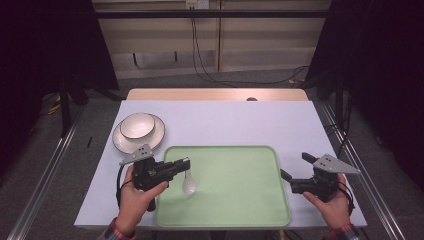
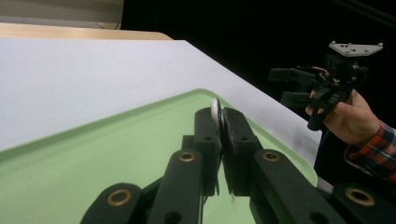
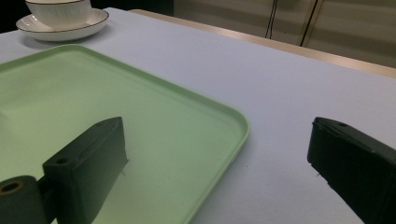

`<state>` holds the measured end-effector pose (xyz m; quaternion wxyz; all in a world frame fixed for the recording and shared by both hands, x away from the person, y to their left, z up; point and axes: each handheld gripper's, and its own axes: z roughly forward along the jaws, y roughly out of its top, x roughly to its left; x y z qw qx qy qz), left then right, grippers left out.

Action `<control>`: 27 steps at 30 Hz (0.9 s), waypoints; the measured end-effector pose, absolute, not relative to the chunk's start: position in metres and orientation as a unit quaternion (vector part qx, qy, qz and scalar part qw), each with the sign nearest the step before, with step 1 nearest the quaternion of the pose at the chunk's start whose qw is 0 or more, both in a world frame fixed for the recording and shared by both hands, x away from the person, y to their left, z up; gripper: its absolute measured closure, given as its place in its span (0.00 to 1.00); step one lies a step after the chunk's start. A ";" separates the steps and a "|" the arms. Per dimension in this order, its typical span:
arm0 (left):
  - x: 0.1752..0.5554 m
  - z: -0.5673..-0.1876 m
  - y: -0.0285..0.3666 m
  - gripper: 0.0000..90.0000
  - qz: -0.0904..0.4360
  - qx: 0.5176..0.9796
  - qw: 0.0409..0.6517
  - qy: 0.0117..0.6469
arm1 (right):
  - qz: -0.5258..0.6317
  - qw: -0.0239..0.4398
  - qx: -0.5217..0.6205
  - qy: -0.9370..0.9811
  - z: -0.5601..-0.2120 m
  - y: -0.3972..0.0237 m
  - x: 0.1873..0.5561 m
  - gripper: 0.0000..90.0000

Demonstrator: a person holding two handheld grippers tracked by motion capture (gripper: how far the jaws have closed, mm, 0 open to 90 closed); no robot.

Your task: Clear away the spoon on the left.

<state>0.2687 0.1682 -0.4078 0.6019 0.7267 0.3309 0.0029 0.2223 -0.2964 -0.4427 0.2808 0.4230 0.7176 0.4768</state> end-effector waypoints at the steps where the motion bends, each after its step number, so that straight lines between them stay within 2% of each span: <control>1: 0.268 -0.408 0.167 0.95 0.000 0.727 0.602 0.330 | 0.477 0.280 0.423 0.718 -0.443 -0.296 0.222 0.05; 27: 0.258 -0.417 0.157 0.95 -0.022 0.737 0.596 0.319 | 0.474 0.282 0.418 0.722 -0.442 -0.294 0.222 0.05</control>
